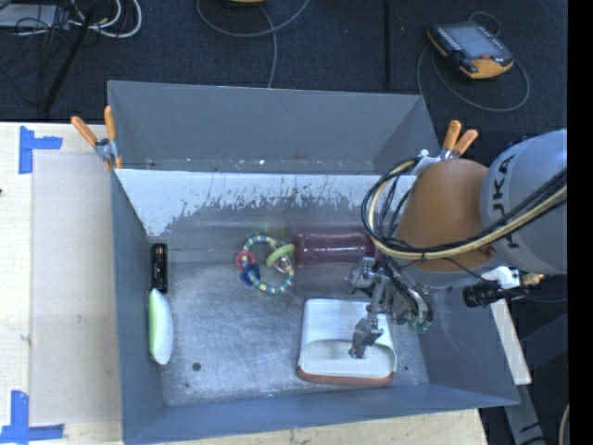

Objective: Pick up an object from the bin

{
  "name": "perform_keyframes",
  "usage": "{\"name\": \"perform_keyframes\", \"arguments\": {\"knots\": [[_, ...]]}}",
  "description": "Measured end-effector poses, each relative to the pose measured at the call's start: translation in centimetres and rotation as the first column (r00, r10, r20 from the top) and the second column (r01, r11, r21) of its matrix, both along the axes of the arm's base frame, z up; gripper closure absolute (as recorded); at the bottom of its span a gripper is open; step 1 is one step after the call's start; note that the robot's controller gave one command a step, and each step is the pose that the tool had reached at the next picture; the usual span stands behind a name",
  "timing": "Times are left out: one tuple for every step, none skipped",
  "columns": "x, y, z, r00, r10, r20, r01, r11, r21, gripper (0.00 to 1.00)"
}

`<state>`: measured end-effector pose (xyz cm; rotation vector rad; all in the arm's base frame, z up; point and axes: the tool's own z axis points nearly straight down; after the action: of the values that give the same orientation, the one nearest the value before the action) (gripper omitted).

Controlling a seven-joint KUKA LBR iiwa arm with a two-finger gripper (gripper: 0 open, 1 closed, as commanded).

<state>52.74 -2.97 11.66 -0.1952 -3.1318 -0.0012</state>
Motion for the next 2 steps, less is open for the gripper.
{"name": "perform_keyframes", "arguments": {"knots": [[-0.1,1.1,0.0,1.0,-0.006,0.001,0.006,1.0,0.0,0.0],[-0.9,1.5,-4.6,0.99,-0.143,0.005,0.143,0.99,0.0,0.0]]}}
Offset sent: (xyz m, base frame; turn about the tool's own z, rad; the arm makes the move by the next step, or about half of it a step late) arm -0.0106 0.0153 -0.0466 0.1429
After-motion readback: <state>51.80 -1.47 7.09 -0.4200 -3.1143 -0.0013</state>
